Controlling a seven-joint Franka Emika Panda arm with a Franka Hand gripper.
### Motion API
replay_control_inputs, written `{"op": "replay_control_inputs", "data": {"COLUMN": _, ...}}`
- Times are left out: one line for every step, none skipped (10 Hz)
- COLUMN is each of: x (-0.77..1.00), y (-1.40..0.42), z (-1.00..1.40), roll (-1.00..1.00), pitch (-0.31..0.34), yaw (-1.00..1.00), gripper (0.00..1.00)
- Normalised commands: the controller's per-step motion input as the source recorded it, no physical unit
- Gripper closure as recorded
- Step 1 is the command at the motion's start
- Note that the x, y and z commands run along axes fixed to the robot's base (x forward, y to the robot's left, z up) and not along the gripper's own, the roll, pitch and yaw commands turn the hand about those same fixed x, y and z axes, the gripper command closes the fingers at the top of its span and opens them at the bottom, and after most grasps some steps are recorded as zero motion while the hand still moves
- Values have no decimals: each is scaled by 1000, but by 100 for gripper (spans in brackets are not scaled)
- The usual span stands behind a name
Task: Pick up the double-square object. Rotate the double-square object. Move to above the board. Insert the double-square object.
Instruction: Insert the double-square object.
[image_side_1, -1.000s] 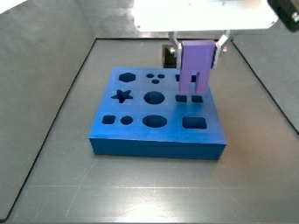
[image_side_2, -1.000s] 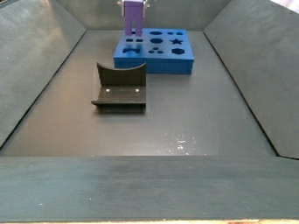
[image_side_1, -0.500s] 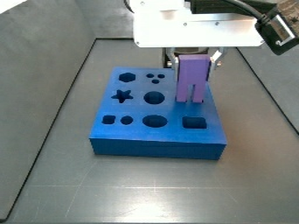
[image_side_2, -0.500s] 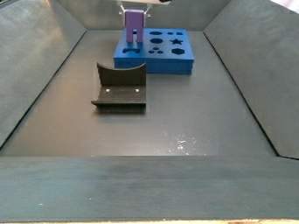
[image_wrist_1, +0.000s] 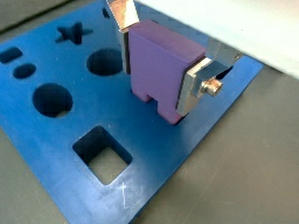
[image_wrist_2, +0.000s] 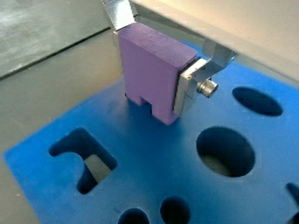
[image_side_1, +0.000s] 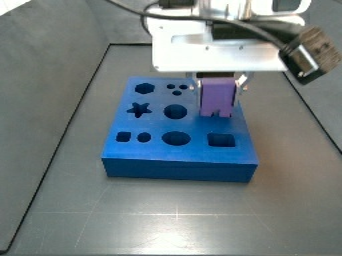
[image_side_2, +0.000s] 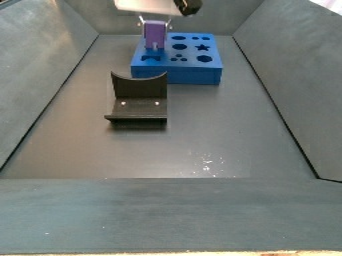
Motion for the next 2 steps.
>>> {"op": "replay_control_inputs", "data": {"x": 0, "y": 0, "z": 0, "roll": 0, "pitch": 0, "yaw": 0, "gripper": 0}}
{"op": "replay_control_inputs", "data": {"x": 0, "y": 0, "z": 0, "roll": 0, "pitch": 0, "yaw": 0, "gripper": 0}}
